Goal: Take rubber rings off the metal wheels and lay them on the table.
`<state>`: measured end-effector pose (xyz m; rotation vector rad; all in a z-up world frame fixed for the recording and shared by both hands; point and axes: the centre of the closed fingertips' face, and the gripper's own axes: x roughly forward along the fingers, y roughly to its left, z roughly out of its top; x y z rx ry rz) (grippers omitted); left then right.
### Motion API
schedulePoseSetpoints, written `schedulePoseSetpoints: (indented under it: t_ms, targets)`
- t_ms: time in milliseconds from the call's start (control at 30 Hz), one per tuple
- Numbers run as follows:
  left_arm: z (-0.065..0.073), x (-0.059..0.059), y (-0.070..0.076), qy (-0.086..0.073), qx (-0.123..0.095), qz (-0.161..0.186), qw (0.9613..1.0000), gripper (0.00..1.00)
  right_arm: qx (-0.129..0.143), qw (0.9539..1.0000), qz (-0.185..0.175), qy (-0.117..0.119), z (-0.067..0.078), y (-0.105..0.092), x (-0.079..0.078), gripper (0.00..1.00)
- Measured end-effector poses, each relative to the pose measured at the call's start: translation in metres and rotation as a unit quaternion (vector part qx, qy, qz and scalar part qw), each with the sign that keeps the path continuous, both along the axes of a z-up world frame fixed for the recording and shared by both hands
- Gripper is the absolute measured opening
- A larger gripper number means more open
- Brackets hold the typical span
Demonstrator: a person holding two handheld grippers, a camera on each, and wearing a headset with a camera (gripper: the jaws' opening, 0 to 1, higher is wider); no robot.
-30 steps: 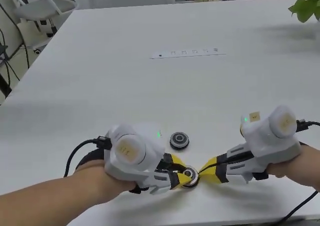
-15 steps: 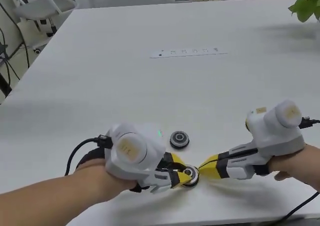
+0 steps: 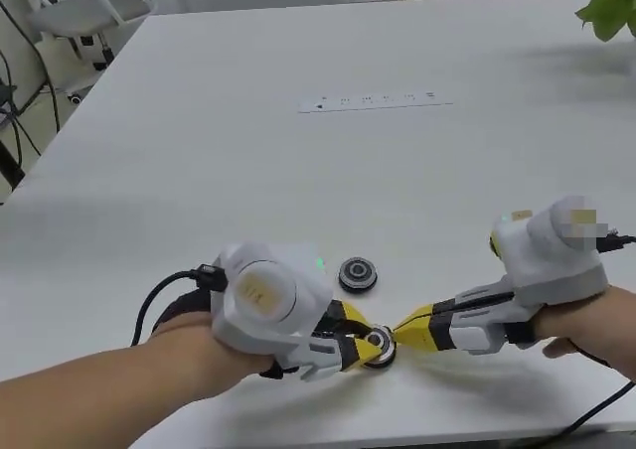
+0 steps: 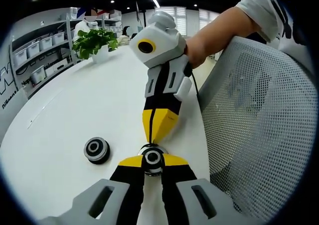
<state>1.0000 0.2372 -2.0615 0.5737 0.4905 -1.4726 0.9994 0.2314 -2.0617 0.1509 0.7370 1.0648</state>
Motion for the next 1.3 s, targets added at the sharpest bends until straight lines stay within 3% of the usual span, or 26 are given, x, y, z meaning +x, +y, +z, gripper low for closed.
schedulePoseSetpoints:
  t_ms: [233, 1167, 1233, 1267, 1300]
  targets:
    - [0.000, 0.000, 0.000, -0.006, 0.005, -0.003, 1.0000, 0.07, 0.001, 1.0000, 0.002, 0.001, 0.001, 0.002, 0.000, 0.00]
    - [0.000, -0.001, 0.000, -0.004, 0.005, -0.003, 1.0000, 0.07, 0.004, 0.9999, 0.014, -0.004, 0.004, 0.013, -0.006, 0.00]
    - [0.000, -0.001, 0.000, -0.004, 0.005, -0.004, 1.0000, 0.07, 0.013, 0.9998, 0.016, -0.002, 0.007, 0.017, -0.007, 0.00]
    - [0.000, -0.001, 0.000, -0.004, 0.005, -0.004, 1.0000, 0.07, 0.041, 0.9983, 0.042, -0.002, 0.016, 0.026, -0.014, 0.00]
    - [0.000, -0.001, 0.000, -0.005, 0.005, -0.004, 1.0000, 0.07, 0.013, 0.9992, 0.038, -0.007, 0.011, 0.024, -0.015, 0.00]
